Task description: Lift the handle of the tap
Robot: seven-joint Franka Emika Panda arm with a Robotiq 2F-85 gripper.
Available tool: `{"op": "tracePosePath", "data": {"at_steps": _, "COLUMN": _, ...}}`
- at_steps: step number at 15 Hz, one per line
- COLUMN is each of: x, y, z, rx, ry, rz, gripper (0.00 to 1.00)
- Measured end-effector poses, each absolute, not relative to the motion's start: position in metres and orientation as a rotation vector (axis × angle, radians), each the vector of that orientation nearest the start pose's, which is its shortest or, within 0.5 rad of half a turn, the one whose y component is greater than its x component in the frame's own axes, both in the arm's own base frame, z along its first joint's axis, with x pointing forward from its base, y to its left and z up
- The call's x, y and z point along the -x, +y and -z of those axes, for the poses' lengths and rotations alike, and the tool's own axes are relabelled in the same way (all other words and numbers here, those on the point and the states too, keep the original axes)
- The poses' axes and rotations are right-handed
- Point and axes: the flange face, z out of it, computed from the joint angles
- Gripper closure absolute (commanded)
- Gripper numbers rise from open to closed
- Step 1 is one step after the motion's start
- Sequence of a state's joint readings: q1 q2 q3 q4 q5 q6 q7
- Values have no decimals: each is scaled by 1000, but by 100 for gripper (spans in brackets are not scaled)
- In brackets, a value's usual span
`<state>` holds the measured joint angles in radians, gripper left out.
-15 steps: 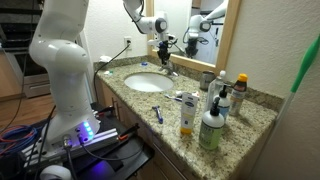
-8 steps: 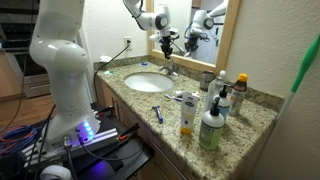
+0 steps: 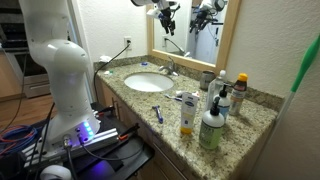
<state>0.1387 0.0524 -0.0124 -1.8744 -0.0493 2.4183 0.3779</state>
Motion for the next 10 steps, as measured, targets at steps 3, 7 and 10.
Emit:
{"op": "tracePosePath", "data": {"at_steps": 3, "x": -562, "y": 71, "z": -586, "rx": 2963, "ry": 131, "rz": 672, "gripper": 9}}
{"op": "tracePosePath", "data": {"at_steps": 7, "x": -533, "y": 69, "z": -601, "rx": 2969, "ry": 41, "rz": 626, "gripper": 1}}
{"op": "tracePosePath", "data": {"at_steps": 10, "x": -534, "y": 69, "z": -593, "rx": 2975, "ry": 38, "rz": 605, "gripper": 1}}
